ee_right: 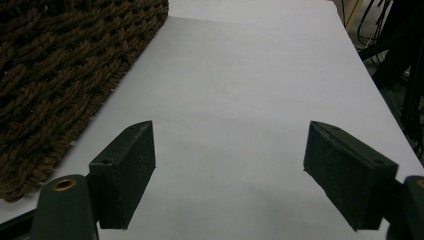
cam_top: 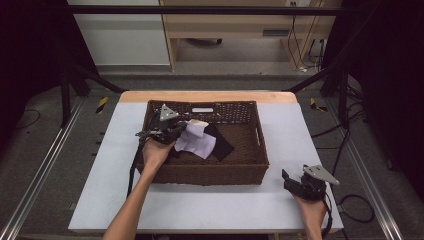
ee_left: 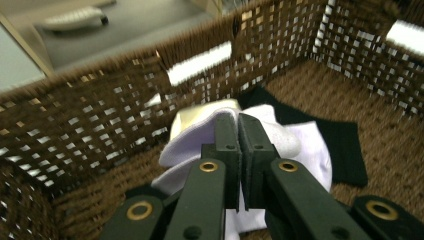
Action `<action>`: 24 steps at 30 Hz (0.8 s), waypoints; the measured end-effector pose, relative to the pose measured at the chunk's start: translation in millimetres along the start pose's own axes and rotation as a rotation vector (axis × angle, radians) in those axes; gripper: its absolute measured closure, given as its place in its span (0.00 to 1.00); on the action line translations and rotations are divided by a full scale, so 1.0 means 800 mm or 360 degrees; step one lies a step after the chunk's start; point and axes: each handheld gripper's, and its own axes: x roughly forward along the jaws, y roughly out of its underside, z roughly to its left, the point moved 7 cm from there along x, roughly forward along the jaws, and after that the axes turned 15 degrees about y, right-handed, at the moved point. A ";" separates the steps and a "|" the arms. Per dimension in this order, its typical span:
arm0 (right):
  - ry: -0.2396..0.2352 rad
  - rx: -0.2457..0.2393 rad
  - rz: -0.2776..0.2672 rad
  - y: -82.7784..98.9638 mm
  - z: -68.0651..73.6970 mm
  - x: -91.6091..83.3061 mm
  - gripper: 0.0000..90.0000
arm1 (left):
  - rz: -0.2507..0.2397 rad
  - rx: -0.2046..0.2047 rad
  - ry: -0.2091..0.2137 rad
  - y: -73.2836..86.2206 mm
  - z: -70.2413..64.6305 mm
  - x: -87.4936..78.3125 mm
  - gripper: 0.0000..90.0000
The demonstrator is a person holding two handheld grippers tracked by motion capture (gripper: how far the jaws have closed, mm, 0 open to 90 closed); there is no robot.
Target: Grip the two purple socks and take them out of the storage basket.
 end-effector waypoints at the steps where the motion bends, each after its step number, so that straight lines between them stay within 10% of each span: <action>1: 0.0000 0.0001 0.0000 0.000 0.000 0.000 0.23 | -0.0039 -0.0001 -0.0004 -0.003 0.000 -0.003 0.97; 11: 0.0003 0.0002 0.0000 0.000 0.000 0.000 0.23 | -0.0326 0.0043 -0.0055 -0.028 -0.003 -0.033 0.97; 24: 0.0007 -0.0001 0.0001 0.000 0.000 0.000 0.24 | -0.0518 0.0111 0.0017 -0.052 -0.031 -0.070 0.97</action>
